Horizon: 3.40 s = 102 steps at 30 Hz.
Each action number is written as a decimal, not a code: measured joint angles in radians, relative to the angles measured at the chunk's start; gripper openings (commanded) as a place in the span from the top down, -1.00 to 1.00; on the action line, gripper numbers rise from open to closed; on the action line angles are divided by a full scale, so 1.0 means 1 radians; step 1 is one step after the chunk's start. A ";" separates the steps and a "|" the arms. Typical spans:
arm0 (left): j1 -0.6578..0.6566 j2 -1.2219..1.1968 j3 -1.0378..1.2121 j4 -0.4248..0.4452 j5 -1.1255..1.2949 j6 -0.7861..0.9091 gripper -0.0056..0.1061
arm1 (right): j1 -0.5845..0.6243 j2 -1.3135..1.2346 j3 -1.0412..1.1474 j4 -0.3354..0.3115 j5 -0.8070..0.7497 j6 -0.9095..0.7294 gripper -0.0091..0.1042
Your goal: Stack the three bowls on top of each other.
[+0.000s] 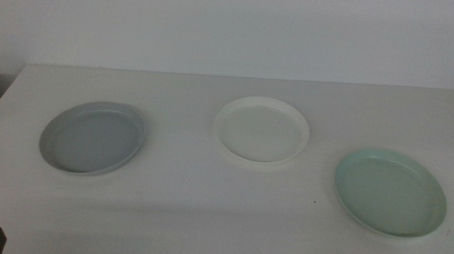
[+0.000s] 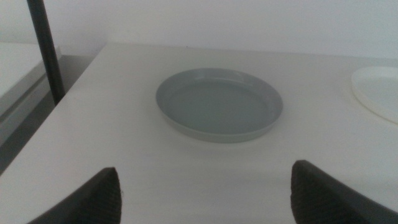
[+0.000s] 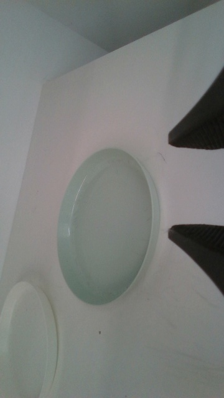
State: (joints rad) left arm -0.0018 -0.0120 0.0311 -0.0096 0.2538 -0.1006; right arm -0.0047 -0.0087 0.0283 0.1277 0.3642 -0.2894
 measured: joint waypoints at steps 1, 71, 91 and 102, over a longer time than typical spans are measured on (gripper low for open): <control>0.000 0.009 -0.002 0.000 0.000 -0.003 -0.98 | 0.000 0.000 0.000 0.000 0.000 0.000 0.25; 0.250 1.994 -1.463 -0.319 0.466 0.531 -0.97 | 0.000 0.000 0.000 0.000 0.000 0.000 0.25; 0.250 2.093 -1.476 -0.437 0.461 0.600 0.89 | 0.000 0.000 0.000 0.000 0.000 0.000 0.25; 0.223 1.729 -1.224 -0.519 0.573 0.600 0.89 | 0.000 0.000 0.000 0.000 0.000 0.000 0.25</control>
State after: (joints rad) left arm 0.2211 1.7168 -1.1933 -0.5289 0.8268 0.4995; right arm -0.0047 -0.0087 0.0283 0.1277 0.3642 -0.2894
